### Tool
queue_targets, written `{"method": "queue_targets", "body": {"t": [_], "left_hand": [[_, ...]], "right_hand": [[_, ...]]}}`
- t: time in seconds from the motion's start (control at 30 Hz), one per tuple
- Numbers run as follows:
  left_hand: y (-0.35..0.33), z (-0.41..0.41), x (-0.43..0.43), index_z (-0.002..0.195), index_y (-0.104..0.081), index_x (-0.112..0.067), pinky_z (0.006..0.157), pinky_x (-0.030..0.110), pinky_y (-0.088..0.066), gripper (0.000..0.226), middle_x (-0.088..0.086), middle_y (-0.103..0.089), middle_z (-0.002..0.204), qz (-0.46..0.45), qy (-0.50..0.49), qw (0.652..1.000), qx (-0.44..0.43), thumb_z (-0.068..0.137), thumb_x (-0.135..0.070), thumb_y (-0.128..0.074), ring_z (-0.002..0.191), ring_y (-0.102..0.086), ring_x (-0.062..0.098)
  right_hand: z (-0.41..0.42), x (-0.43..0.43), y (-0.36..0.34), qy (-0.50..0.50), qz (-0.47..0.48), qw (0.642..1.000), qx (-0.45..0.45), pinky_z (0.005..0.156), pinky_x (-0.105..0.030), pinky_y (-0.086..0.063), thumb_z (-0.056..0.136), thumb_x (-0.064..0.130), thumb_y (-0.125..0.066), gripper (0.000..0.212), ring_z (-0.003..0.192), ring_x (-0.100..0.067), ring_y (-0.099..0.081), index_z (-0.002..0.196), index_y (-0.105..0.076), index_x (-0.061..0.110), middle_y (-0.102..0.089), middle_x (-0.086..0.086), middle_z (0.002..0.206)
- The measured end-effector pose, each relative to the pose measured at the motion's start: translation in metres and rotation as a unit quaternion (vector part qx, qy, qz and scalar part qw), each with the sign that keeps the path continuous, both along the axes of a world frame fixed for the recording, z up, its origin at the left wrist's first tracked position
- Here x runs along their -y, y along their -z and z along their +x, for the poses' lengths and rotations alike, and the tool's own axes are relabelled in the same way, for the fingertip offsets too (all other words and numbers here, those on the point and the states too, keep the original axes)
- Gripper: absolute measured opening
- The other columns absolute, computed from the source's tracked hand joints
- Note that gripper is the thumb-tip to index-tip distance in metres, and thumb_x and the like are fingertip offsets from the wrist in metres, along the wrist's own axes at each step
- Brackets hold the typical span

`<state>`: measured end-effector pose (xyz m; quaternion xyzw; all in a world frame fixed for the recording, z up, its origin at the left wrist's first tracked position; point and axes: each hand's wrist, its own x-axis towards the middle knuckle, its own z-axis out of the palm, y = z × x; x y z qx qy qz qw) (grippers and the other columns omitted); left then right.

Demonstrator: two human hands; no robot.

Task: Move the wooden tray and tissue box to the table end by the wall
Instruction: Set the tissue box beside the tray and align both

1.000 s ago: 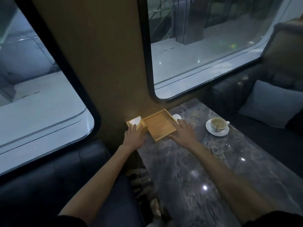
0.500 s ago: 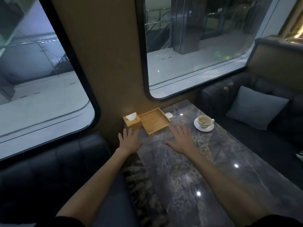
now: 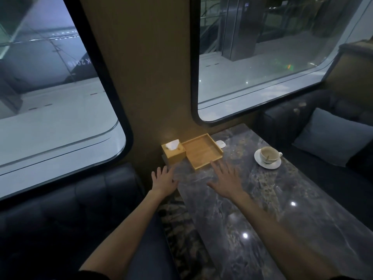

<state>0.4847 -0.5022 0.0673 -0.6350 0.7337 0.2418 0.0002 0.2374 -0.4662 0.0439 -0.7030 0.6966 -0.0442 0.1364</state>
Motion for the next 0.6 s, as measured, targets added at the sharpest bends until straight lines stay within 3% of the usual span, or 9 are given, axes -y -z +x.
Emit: {"method": "queue_targets", "body": {"t": [0.1,0.17,0.3,0.47,0.53,0.6], "left_hand": [[0.01,0.005,0.009,0.134,-0.047,-0.023,0.114,0.058,-0.028,0.042,0.01,-0.052,0.138,0.006,-0.016,0.998,-0.054,0.095,-0.038,-0.043,0.133,-0.042,0.035],[0.014,0.004,0.009,0.12,-0.057,-0.019,0.101,0.049,-0.046,0.032,0.006,-0.063,0.122,0.023,-0.041,0.991,-0.127,0.095,-0.036,-0.044,0.115,-0.058,0.029],[0.02,-0.001,0.01,0.122,-0.058,-0.013,0.087,0.036,-0.05,0.031,0.009,-0.067,0.117,0.063,-0.101,0.975,-0.189,0.098,-0.029,-0.046,0.105,-0.063,0.024],[0.032,-0.007,0.02,0.13,-0.054,-0.011,0.09,0.033,-0.049,0.035,0.012,-0.066,0.121,0.08,-0.168,0.958,-0.218,0.098,-0.023,-0.048,0.109,-0.062,0.025],[0.039,-0.01,0.031,0.13,-0.053,-0.011,0.088,0.031,-0.049,0.035,0.012,-0.065,0.122,0.092,-0.187,0.952,-0.223,0.098,-0.024,-0.048,0.11,-0.062,0.024],[0.048,-0.012,0.048,0.128,-0.055,-0.01,0.086,0.03,-0.049,0.033,0.011,-0.065,0.121,0.102,-0.211,0.946,-0.223,0.098,-0.023,-0.049,0.107,-0.062,0.022]], "right_hand": [[0.002,0.012,0.01,-0.003,-0.011,1.0,0.008,0.116,-0.055,-0.015,0.081,0.073,-0.029,0.085,0.146,-0.032,-0.014,0.15,-0.006,0.028,-0.019,-0.007,0.159],[0.003,0.017,0.012,0.001,-0.021,0.999,0.029,0.114,-0.055,-0.022,0.079,0.072,-0.027,0.085,0.143,-0.03,-0.023,0.149,-0.015,0.025,-0.03,-0.006,0.155],[-0.002,0.025,0.024,0.08,0.009,0.98,0.184,0.109,-0.05,-0.035,0.085,0.058,-0.051,0.073,0.134,-0.03,-0.04,0.145,-0.032,0.021,-0.046,-0.01,0.145],[-0.009,0.05,0.039,0.224,0.075,0.89,0.39,0.101,-0.042,-0.04,0.089,0.03,-0.06,0.063,0.116,-0.027,-0.055,0.143,-0.036,0.009,-0.059,-0.012,0.124],[-0.019,0.075,0.067,0.272,0.099,0.846,0.447,0.098,-0.045,-0.043,0.086,0.037,-0.062,0.066,0.104,-0.023,-0.056,0.141,-0.038,0.01,-0.058,-0.007,0.112],[-0.033,0.104,0.117,0.298,0.117,0.804,0.5,0.083,-0.043,-0.052,0.075,0.056,-0.067,0.065,0.087,-0.017,-0.059,0.125,-0.051,0.018,-0.056,-0.005,0.104]]}}
